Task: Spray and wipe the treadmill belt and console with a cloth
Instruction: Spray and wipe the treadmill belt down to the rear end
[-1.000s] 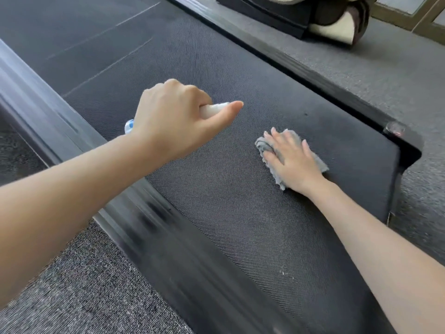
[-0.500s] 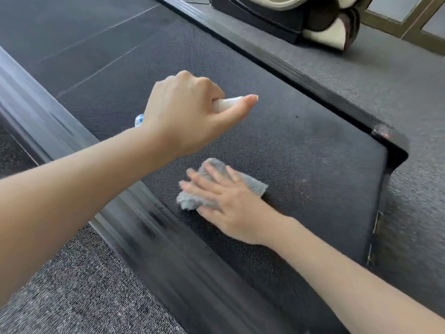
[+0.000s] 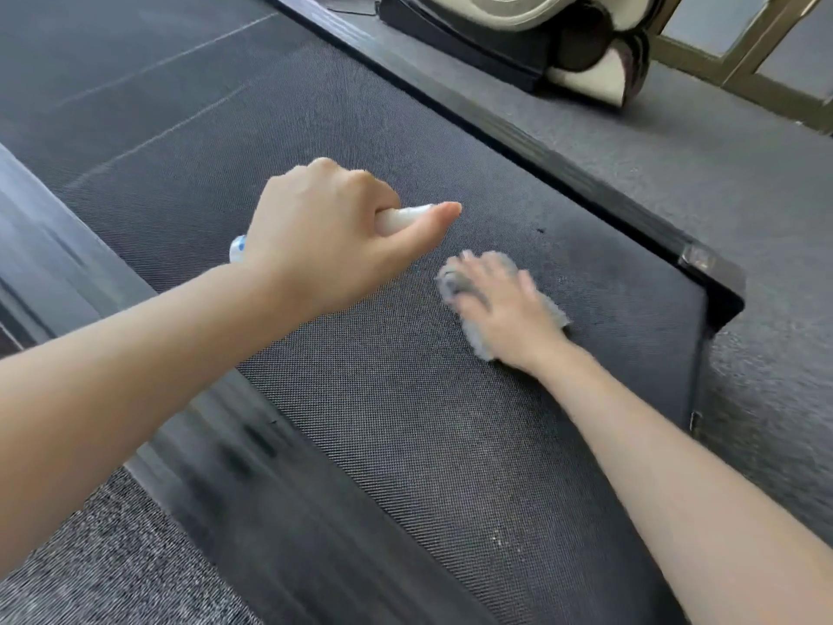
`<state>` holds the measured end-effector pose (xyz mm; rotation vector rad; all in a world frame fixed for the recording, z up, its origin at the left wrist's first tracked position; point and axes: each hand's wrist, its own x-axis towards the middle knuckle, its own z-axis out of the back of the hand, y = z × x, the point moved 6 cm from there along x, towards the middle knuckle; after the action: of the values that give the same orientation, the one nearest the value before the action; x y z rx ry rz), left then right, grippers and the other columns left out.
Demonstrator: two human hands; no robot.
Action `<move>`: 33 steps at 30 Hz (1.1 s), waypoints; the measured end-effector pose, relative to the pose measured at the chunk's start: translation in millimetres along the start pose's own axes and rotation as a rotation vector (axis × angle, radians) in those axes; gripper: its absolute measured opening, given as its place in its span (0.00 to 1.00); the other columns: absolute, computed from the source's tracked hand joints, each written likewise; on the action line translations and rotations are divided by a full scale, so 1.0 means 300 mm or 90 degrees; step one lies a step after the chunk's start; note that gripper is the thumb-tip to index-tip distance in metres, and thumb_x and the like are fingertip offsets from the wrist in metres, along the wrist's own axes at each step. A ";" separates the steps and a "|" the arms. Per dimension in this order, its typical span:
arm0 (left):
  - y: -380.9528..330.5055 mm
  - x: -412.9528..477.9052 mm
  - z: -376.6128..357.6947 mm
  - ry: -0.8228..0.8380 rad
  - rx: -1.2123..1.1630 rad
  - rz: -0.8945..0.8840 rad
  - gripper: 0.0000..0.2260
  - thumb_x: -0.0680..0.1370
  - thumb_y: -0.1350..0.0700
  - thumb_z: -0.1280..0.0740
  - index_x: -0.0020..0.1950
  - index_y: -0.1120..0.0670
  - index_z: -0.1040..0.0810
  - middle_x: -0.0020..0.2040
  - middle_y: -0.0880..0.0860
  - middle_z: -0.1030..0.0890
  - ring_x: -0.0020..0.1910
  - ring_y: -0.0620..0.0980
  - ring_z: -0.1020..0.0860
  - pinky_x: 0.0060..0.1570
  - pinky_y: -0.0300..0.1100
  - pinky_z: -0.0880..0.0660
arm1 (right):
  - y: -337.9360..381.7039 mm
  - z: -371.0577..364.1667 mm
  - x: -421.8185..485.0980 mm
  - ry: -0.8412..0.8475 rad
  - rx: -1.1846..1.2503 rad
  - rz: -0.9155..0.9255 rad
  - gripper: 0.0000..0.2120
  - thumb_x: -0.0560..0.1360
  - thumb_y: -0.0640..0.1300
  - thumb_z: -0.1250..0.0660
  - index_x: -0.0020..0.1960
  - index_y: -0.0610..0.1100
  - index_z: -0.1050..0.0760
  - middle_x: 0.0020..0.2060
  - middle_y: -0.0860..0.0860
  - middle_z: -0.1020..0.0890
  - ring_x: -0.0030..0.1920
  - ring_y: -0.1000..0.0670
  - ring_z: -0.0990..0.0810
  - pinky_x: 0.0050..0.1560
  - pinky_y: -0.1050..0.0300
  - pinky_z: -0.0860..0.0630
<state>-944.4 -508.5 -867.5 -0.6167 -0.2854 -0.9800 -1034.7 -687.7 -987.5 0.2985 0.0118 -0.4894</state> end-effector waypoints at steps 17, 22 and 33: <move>-0.050 0.099 0.028 0.007 -0.081 -0.062 0.30 0.70 0.30 0.53 0.24 0.55 0.43 0.21 0.51 0.38 0.25 0.54 0.36 0.32 0.45 0.32 | 0.336 -0.132 -0.298 0.124 0.009 0.228 0.23 0.83 0.52 0.51 0.77 0.57 0.50 0.77 0.60 0.53 0.75 0.58 0.66 0.73 0.54 0.71; -0.055 0.133 0.070 0.006 -0.074 -0.085 0.31 0.72 0.29 0.53 0.25 0.56 0.42 0.22 0.54 0.35 0.26 0.58 0.33 0.31 0.45 0.33 | 0.357 -0.126 -0.350 0.146 -0.048 0.269 0.24 0.83 0.53 0.51 0.77 0.57 0.53 0.77 0.59 0.55 0.75 0.57 0.67 0.75 0.47 0.65; -0.048 0.135 -0.047 -0.047 -0.041 -0.032 0.30 0.73 0.31 0.51 0.24 0.55 0.42 0.20 0.51 0.38 0.22 0.53 0.37 0.29 0.42 0.37 | 0.308 -0.133 -0.280 0.078 -0.054 0.418 0.25 0.81 0.51 0.44 0.77 0.55 0.46 0.77 0.57 0.46 0.77 0.55 0.57 0.75 0.48 0.62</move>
<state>-935.5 -550.7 -853.8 -0.7078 -0.3370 -1.0191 -1063.5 -559.9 -992.9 0.2316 0.0515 0.1815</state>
